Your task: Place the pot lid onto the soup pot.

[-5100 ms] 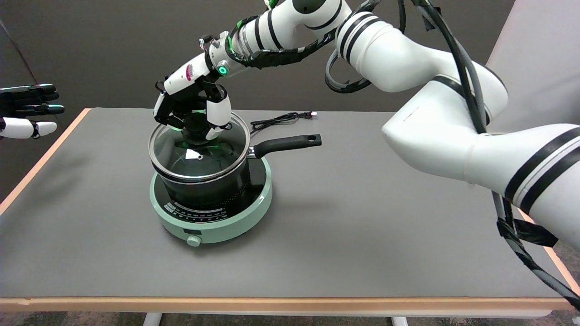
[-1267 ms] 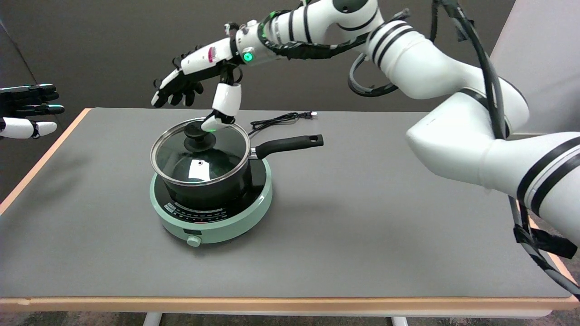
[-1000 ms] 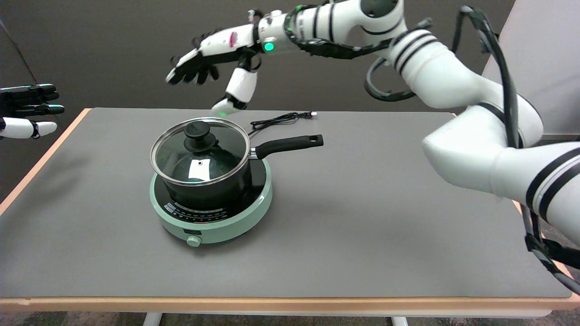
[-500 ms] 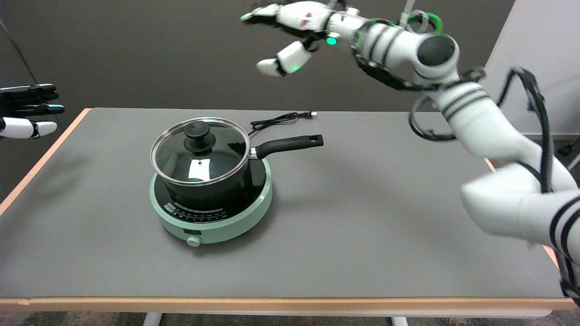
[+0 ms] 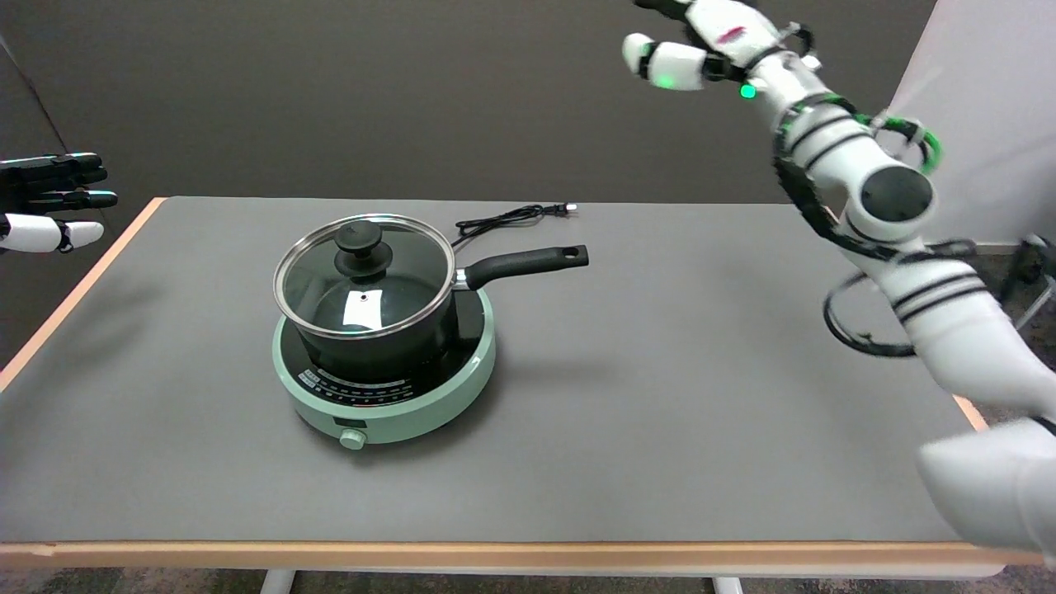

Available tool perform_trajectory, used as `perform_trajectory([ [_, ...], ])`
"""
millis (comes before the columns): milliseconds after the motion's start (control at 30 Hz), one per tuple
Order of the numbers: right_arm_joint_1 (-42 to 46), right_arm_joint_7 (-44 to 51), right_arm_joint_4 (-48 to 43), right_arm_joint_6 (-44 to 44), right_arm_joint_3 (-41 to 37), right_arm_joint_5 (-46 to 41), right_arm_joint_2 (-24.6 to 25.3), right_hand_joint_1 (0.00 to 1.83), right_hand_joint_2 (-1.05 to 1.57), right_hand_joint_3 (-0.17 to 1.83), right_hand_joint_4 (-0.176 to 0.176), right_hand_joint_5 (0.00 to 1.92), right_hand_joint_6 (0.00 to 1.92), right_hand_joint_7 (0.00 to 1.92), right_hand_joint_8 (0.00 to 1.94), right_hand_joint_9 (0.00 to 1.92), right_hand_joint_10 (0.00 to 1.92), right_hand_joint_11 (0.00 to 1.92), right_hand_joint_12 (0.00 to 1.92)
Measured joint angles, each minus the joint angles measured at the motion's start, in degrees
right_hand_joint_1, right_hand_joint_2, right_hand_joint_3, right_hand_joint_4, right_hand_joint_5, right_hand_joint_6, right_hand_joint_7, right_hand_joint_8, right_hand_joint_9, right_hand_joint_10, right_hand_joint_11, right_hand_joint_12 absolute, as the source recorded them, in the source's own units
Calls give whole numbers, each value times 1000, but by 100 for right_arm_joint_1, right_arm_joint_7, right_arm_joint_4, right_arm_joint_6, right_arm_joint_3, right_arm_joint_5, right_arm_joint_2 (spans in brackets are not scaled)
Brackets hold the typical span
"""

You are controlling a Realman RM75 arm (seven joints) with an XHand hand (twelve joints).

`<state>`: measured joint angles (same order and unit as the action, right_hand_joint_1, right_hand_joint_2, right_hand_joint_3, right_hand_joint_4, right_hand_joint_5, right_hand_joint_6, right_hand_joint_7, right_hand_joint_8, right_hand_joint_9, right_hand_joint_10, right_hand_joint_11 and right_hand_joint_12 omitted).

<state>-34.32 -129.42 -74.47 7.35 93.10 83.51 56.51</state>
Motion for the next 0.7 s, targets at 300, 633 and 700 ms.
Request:
perform_trajectory([
  [300,1082,-39,-685,-388,-878,-1038,-222,271,745,1090,43,251,164,159,99,236,204,176,463],
  [633,1866,-61,-968,117,-1785,-2700,-336,105,821,871,26,205,156,105,136,208,175,158,341],
  [700,1977,-63,-968,278,-1941,-3019,-349,92,714,1010,22,235,124,127,95,222,152,144,370],
])
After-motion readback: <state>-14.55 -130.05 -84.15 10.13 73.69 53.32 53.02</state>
